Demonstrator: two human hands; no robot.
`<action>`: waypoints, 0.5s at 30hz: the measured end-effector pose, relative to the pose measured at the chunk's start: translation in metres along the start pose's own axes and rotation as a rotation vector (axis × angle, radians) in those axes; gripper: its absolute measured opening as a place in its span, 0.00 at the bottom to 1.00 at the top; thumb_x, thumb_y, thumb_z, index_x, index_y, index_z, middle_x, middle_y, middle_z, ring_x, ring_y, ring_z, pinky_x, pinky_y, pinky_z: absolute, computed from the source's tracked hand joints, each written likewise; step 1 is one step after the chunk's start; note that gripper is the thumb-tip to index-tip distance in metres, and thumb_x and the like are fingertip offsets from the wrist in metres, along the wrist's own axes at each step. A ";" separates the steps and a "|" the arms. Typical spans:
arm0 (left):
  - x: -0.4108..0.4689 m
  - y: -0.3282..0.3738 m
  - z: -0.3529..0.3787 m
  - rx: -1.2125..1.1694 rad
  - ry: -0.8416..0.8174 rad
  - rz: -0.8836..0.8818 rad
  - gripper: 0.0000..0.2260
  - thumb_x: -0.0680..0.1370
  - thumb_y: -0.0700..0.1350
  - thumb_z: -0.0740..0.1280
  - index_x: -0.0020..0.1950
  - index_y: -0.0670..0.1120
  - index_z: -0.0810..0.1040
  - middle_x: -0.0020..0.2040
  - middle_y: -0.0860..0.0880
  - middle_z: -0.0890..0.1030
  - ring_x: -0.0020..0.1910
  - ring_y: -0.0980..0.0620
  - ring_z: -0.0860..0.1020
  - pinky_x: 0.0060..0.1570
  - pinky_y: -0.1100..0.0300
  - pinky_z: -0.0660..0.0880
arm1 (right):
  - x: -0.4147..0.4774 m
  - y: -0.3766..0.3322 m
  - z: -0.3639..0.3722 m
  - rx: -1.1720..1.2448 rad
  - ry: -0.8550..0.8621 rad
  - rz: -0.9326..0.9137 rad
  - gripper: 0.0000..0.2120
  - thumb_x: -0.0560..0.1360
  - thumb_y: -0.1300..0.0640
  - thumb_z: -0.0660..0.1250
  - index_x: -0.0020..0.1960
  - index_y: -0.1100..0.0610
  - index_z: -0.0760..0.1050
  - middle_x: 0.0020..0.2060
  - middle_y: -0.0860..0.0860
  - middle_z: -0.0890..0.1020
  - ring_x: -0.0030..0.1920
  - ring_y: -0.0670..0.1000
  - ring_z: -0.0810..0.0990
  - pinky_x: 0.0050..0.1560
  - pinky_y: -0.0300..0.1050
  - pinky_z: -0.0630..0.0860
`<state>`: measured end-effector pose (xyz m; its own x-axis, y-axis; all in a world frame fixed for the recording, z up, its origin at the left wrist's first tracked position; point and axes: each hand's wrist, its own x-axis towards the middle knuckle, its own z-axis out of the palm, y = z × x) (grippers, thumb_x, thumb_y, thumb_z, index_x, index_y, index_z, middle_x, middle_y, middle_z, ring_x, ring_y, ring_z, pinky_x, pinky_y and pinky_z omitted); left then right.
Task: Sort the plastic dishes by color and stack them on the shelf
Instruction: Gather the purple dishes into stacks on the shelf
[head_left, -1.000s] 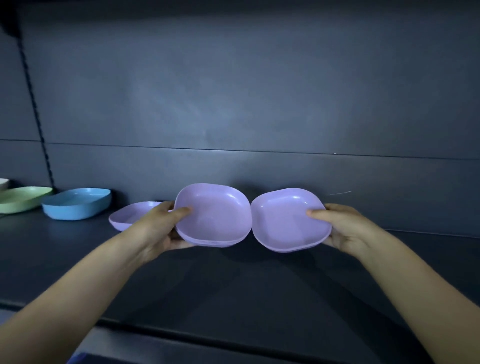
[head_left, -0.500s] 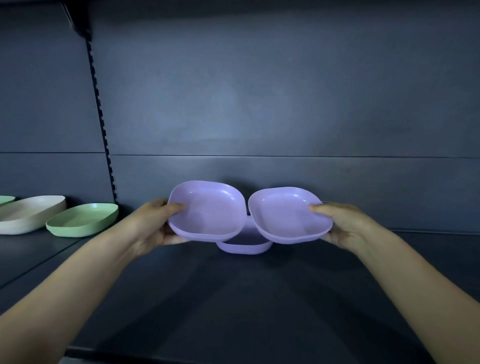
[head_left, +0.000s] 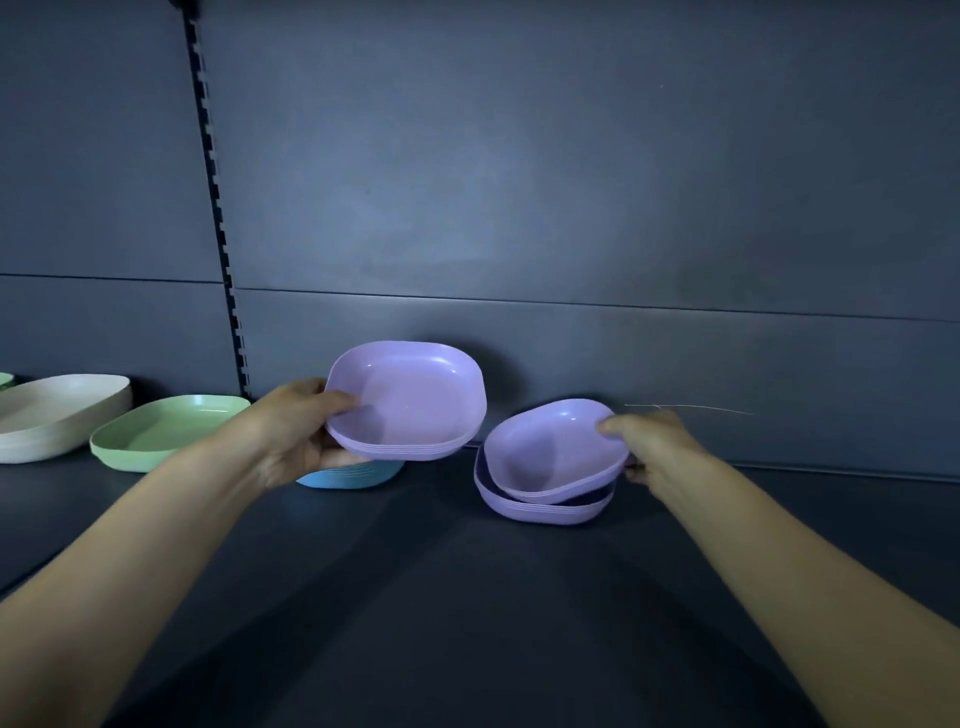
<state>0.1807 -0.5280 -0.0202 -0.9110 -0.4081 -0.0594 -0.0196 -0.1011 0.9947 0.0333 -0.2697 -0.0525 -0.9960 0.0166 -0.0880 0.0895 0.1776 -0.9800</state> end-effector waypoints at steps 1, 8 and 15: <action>0.002 0.001 -0.001 -0.002 -0.005 0.000 0.07 0.80 0.35 0.58 0.47 0.42 0.74 0.44 0.45 0.79 0.29 0.51 0.82 0.28 0.57 0.81 | 0.001 0.003 0.004 -0.054 0.027 -0.012 0.09 0.72 0.64 0.66 0.52 0.62 0.72 0.39 0.57 0.74 0.32 0.52 0.69 0.32 0.41 0.67; 0.012 0.003 0.003 0.024 -0.041 -0.009 0.06 0.80 0.36 0.58 0.48 0.42 0.74 0.45 0.44 0.78 0.40 0.47 0.78 0.32 0.52 0.80 | 0.000 0.022 0.011 -0.325 0.056 -0.046 0.15 0.69 0.67 0.63 0.28 0.58 0.63 0.24 0.54 0.65 0.24 0.52 0.62 0.27 0.40 0.61; 0.021 -0.001 0.025 0.052 -0.072 -0.027 0.05 0.81 0.38 0.58 0.50 0.41 0.73 0.45 0.44 0.78 0.40 0.47 0.78 0.28 0.55 0.81 | -0.004 0.025 0.002 -0.255 -0.057 -0.002 0.12 0.71 0.66 0.67 0.32 0.59 0.69 0.33 0.57 0.72 0.29 0.53 0.68 0.31 0.41 0.69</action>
<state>0.1508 -0.5138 -0.0206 -0.9371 -0.3392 -0.0820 -0.0642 -0.0635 0.9959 0.0397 -0.2677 -0.0775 -0.9940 -0.0381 -0.1027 0.0773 0.4197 -0.9044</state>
